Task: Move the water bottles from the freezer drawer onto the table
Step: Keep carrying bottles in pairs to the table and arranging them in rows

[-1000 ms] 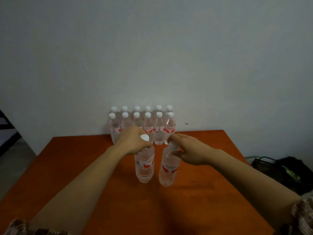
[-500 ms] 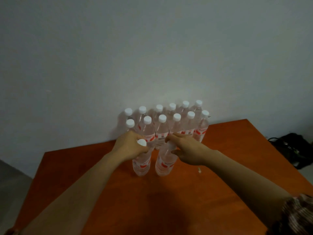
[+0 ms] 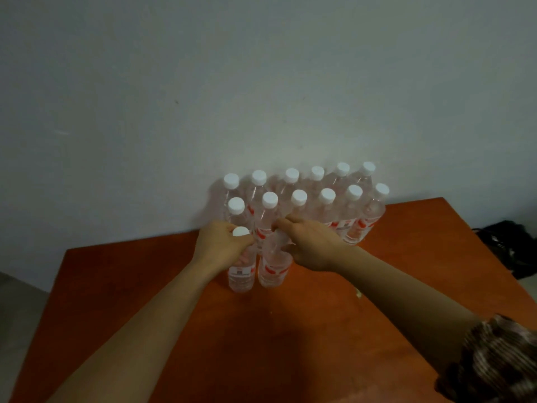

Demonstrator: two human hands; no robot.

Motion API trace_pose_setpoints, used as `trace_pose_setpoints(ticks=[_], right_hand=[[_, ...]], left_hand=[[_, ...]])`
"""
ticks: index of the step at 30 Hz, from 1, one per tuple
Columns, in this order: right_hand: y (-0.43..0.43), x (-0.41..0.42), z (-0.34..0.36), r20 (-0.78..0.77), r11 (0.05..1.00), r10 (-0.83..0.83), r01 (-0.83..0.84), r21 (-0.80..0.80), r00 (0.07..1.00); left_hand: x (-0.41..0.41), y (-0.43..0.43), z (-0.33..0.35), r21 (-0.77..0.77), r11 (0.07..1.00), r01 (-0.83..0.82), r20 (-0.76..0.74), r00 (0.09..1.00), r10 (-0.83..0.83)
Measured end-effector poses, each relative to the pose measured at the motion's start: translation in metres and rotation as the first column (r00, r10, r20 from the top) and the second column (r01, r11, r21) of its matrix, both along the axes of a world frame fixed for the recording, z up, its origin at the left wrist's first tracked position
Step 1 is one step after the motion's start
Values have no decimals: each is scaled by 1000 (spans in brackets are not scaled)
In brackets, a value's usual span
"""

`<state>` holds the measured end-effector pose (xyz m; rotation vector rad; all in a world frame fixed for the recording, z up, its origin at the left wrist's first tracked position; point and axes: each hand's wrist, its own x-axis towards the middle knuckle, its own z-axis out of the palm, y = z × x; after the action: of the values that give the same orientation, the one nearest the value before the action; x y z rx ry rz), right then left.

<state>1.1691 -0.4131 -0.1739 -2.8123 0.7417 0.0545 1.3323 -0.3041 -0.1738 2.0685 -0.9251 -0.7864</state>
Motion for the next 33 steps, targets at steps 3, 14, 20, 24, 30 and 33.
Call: trace_pose_setpoints(ticks=[3,14,20,24,30,33], right_hand=[[-4,7,0,-7,1000,15,-15,-13,1000],[-2,14,-1,-31,998,9,-11,-60,999],[6,17,3,4,997,-70,70,-18,998],[16,19,-1,17,991,-133,133,-11,991],[21,10,0,122,946,-290,265,184,949],[26,-8,4,192,911,-373,319,262,907]], left_hand=[[0,-6,-5,-29,1000,-10,-93,996,7],[0,-11,-11,-53,999,7,-131,991,-13],[3,-13,-5,-6,997,71,-70,995,-71],[2,-11,-6,-23,998,55,-55,997,-56],[-4,-6,2,147,979,140,362,914,-185],[-12,-3,11,109,987,122,659,734,-164]])
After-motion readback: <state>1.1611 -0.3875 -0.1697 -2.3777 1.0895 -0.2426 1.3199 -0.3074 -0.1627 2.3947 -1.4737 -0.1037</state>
